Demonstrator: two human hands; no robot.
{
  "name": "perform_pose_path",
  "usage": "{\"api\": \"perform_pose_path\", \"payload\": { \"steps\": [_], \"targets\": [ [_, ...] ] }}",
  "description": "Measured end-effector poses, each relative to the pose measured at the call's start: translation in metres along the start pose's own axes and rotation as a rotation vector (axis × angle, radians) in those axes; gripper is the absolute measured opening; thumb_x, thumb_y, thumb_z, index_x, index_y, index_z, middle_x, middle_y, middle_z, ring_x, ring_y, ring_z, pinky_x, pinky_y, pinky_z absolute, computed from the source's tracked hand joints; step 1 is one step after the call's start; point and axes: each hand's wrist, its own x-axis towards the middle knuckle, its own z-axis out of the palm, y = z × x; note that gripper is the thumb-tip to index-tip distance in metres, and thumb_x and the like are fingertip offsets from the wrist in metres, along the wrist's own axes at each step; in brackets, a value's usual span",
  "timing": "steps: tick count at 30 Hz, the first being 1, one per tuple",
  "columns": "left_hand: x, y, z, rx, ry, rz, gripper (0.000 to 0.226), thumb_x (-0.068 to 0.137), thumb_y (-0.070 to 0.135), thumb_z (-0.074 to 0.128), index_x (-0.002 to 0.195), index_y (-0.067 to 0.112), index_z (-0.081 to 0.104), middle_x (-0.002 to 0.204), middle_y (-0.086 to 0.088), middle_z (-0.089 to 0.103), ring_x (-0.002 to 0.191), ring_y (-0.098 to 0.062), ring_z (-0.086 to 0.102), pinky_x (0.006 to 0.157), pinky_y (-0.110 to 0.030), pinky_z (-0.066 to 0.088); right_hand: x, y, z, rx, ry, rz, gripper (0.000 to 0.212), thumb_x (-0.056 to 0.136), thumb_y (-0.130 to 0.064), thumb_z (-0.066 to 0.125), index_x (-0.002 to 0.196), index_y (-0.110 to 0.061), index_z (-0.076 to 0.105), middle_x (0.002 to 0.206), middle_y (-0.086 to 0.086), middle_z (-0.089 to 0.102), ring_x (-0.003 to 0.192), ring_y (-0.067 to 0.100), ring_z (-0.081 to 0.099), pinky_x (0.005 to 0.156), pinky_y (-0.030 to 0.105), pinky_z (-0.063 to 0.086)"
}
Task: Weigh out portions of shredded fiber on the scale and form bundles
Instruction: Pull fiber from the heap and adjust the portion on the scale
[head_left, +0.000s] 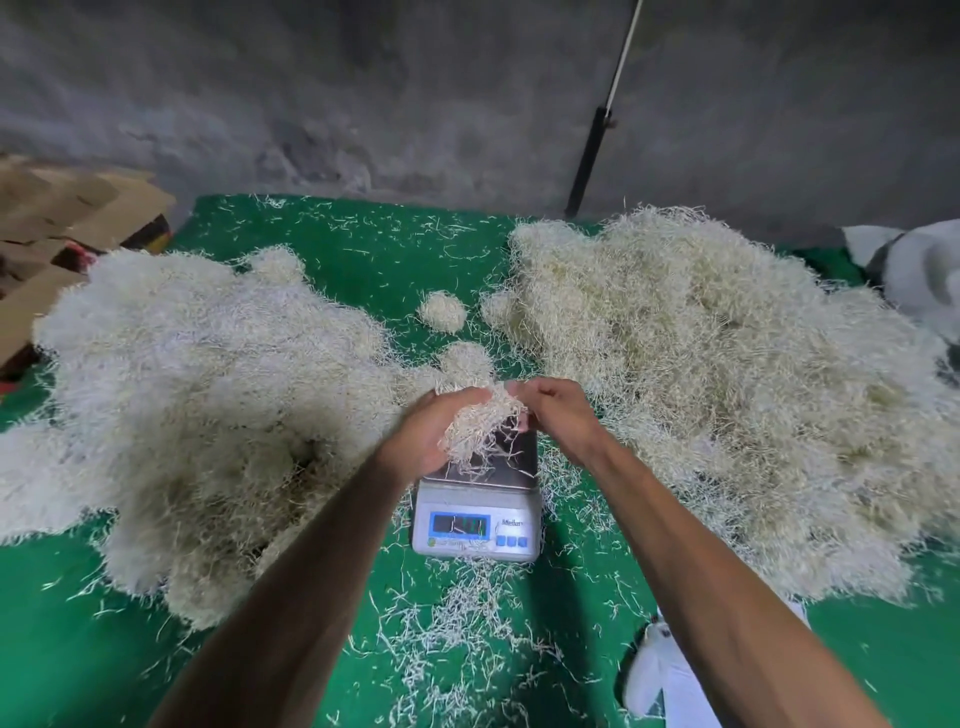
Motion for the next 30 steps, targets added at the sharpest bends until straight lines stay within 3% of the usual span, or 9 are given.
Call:
{"api": "perform_pose_path", "payload": {
  "steps": [4,6,9,12,15,19,23,25,30],
  "targets": [
    [-0.015,-0.002,0.013,0.151,0.05,-0.028,0.049,0.06,0.062,0.085,0.103,0.065,0.062,0.133,0.01,0.04,0.123,-0.02,0.047,0.082,-0.043,0.053,0.006,-0.007,0.003,-0.134,0.123,0.005,0.036,0.097,-0.033,0.069,0.068,-0.012,0.062,0.074,0.009,0.068,0.064,0.018,0.059,0.076,0.023,0.055],
    [-0.012,0.0,0.018,0.06,0.091,-0.003,0.059,0.061,0.058,0.082,0.116,0.049,0.062,0.138,0.001,0.048,0.116,-0.02,0.054,0.071,-0.038,0.054,0.013,-0.01,0.008,-0.122,0.161,0.028,0.032,0.1,-0.019,0.066,0.074,-0.002,0.063,0.071,0.005,0.065,0.059,0.006,0.058,0.07,0.012,0.051],
    [-0.012,0.004,0.025,-0.042,0.107,-0.012,0.106,0.06,0.066,0.081,0.149,0.033,0.035,0.16,-0.006,0.033,0.142,-0.03,0.038,0.1,-0.047,0.045,0.025,-0.016,0.022,-0.146,0.177,0.056,0.029,0.102,-0.014,0.062,0.074,-0.005,0.06,0.06,-0.001,0.06,0.042,-0.001,0.049,0.07,0.019,0.053],
    [-0.03,0.006,0.017,-0.247,0.104,0.0,0.069,0.075,0.044,0.076,0.139,0.035,0.051,0.155,-0.006,0.043,0.139,-0.027,0.047,0.105,-0.043,0.047,0.037,-0.02,0.004,-0.216,0.329,0.122,0.019,0.103,-0.014,0.058,0.093,-0.001,0.066,0.084,0.001,0.069,0.051,0.008,0.052,0.052,0.022,0.05],
    [-0.035,0.009,-0.013,-0.519,0.062,0.089,0.074,0.076,0.001,0.06,0.13,0.051,0.054,0.116,0.007,0.06,0.111,-0.012,0.062,0.079,-0.017,0.05,0.038,-0.013,-0.062,-0.313,0.504,0.178,0.022,0.103,-0.016,0.058,0.107,0.003,0.067,0.098,0.016,0.071,0.07,0.021,0.066,0.067,0.037,0.062],
    [-0.03,-0.009,-0.023,-0.379,0.126,0.027,0.056,0.091,0.023,0.057,0.14,-0.003,0.05,0.103,-0.024,0.064,0.081,-0.03,0.064,0.064,-0.037,0.054,0.038,-0.007,-0.103,-0.345,0.484,0.124,0.023,0.103,-0.017,0.059,0.108,0.003,0.068,0.093,0.015,0.07,0.079,0.027,0.067,0.071,0.041,0.063],
    [-0.02,-0.015,-0.002,-0.245,0.085,-0.041,0.054,0.086,0.026,0.061,0.135,0.004,0.055,0.093,-0.009,0.063,0.081,-0.026,0.061,0.077,-0.047,0.055,0.033,0.0,-0.107,-0.147,0.44,0.095,0.048,0.106,-0.001,0.045,0.154,-0.001,0.038,0.135,0.022,0.058,0.108,0.031,0.062,0.103,0.047,0.052],
    [-0.02,-0.026,-0.002,0.052,0.104,0.13,0.051,0.08,0.01,0.063,0.13,0.02,0.056,0.096,-0.007,0.06,0.082,-0.022,0.057,0.072,-0.04,0.051,0.022,0.002,-0.115,-0.346,0.483,0.033,0.059,0.107,-0.004,0.042,0.162,-0.009,0.02,0.157,0.023,0.039,0.106,0.024,0.064,0.094,0.037,0.055],
    [-0.004,-0.052,-0.005,0.413,0.087,0.331,0.098,0.071,-0.022,0.063,0.139,0.046,0.045,0.105,0.009,0.054,0.081,-0.002,0.051,0.076,-0.032,0.047,-0.018,0.003,-0.079,-0.781,0.209,-0.014,0.021,0.107,-0.028,0.05,0.103,-0.015,0.067,0.098,0.013,0.072,0.079,0.028,0.074,0.076,0.047,0.064]
  ]
}}
